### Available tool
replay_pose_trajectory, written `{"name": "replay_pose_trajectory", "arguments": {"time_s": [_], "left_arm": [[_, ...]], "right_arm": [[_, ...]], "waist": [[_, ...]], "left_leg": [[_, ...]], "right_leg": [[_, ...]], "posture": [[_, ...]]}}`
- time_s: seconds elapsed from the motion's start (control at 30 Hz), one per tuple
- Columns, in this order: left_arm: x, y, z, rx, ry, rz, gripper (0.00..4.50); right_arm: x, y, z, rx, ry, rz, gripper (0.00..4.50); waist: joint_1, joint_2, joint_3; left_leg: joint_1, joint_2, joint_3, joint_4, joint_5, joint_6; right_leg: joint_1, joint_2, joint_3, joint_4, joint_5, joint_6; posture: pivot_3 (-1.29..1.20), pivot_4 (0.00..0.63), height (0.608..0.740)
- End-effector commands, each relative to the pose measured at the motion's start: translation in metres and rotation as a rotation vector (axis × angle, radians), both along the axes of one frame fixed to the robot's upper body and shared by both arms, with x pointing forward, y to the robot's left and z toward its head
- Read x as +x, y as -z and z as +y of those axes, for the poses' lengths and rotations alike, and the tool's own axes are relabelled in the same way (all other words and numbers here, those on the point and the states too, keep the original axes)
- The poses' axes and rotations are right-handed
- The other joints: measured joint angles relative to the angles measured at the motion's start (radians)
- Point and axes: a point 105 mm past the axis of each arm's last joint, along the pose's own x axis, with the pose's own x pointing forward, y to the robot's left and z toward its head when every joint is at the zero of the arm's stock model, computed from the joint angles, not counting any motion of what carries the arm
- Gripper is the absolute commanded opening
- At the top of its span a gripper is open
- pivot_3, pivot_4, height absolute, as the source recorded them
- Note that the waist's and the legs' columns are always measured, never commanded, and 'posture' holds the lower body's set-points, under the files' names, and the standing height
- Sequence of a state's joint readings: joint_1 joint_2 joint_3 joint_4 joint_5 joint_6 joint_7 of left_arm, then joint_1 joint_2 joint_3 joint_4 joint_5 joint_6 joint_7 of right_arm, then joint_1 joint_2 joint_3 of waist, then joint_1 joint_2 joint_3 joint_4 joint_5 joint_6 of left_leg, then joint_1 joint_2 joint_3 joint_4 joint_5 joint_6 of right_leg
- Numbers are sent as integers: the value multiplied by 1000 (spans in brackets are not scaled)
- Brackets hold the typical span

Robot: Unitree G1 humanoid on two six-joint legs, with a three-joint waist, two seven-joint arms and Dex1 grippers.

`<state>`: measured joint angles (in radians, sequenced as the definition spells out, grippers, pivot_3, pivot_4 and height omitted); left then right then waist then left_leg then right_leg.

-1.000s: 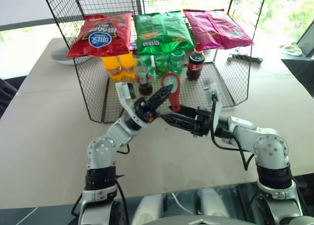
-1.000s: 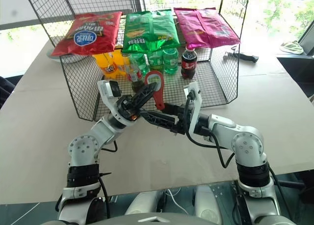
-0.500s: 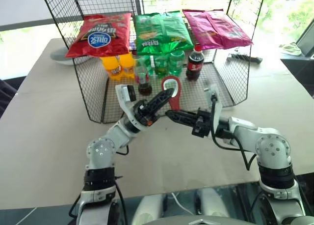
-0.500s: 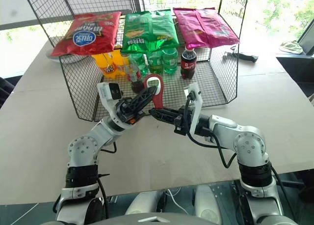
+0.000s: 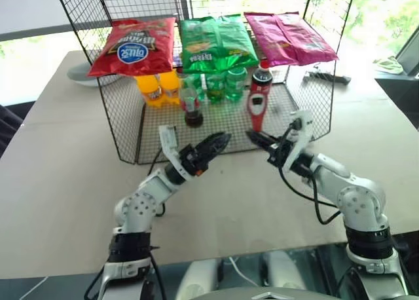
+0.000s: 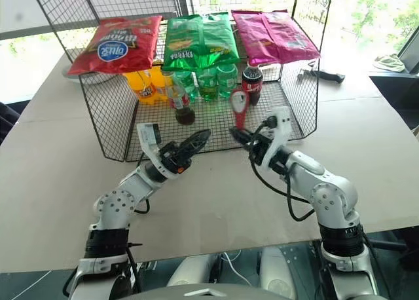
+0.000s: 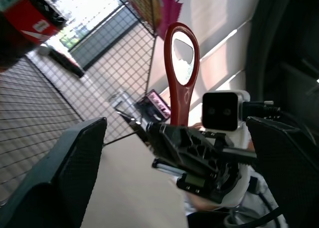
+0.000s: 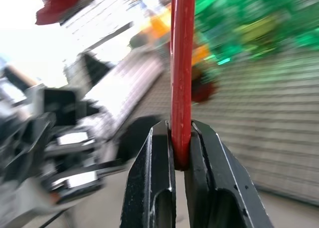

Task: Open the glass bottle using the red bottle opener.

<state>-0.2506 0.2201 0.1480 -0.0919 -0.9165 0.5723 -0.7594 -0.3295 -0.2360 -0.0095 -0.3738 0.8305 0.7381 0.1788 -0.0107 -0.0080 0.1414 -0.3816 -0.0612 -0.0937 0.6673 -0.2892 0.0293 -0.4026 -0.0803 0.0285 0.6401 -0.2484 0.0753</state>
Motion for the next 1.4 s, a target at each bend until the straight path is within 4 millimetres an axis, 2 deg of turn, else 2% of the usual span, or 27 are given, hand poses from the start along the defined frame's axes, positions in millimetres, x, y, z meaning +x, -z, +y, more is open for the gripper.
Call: {"name": "replay_pose_trajectory", "arguments": {"time_s": [0.03, 0.1, 0.17, 0.43, 0.5, 0.8, 1.0, 1.23, 1.4], "left_arm": [[12, -18, 11, 201, -271, -267, 4466], [22, -21, 19, 310, -399, -366, 4466], [31, -24, 27, 342, -503, -408, 4466], [65, -14, 37, 487, -666, -411, 4466], [71, -22, 39, 489, -719, -434, 4466], [81, -33, 39, 488, -793, -490, 4466], [90, -35, 50, 516, -870, -482, 4466], [111, -36, 56, 565, -924, -451, 4466], [132, -35, 60, 626, -977, -387, 4466]], "right_arm": [[14, -23, -33, -42, 255, -210, 0], [15, -24, -36, -103, 278, -276, 0], [15, -23, -33, -138, 276, -313, 0], [14, -24, -28, -111, 285, -343, 0], [13, -24, -29, -112, 294, -346, 0], [12, -22, -33, -122, 325, -353, 0], [11, -20, -34, -129, 330, -349, 0], [12, -21, -32, -123, 331, -356, 0], [13, -22, -32, -120, 334, -364, 0]], "waist": [[3, 0, 0], [4, 0, 0], [4, 0, 0], [0, 0, 0], [1, 0, 0], [-1, 0, 0], [0, 0, 0], [0, 0, 0], [-1, 0, 0]], "left_leg": [[0, 0, 1, 0, 0, 0], [0, 0, 1, 0, 0, 0], [0, 0, 1, -1, 0, 0], [0, -1, 1, -1, 0, 0], [0, -1, 0, -1, 0, 0], [-1, -1, 0, 0, 0, 0], [-1, -1, 0, 0, 0, 0], [-1, -2, 0, 0, 0, 0], [-1, -3, -1, 0, 0, 0]], "right_leg": [[0, 0, 0, 0, 0, 0], [0, 0, 0, 0, 0, 0], [0, 0, 0, -1, 0, 0], [0, 0, 0, 0, 0, 0], [-1, 0, 0, 0, 0, 0], [-1, 0, 0, 0, 0, 0], [-1, 0, 0, 1, 0, 0], [-1, 0, -1, 1, 0, 0], [-1, 0, -1, 1, 0, 1]], "posture": [[0, 150, 740], [0, 150, 740], [0, 150, 740], [0, 150, 740], [0, 150, 740], [0, 150, 740], [0, 150, 740], [0, 150, 740], [0, 150, 740]]}}
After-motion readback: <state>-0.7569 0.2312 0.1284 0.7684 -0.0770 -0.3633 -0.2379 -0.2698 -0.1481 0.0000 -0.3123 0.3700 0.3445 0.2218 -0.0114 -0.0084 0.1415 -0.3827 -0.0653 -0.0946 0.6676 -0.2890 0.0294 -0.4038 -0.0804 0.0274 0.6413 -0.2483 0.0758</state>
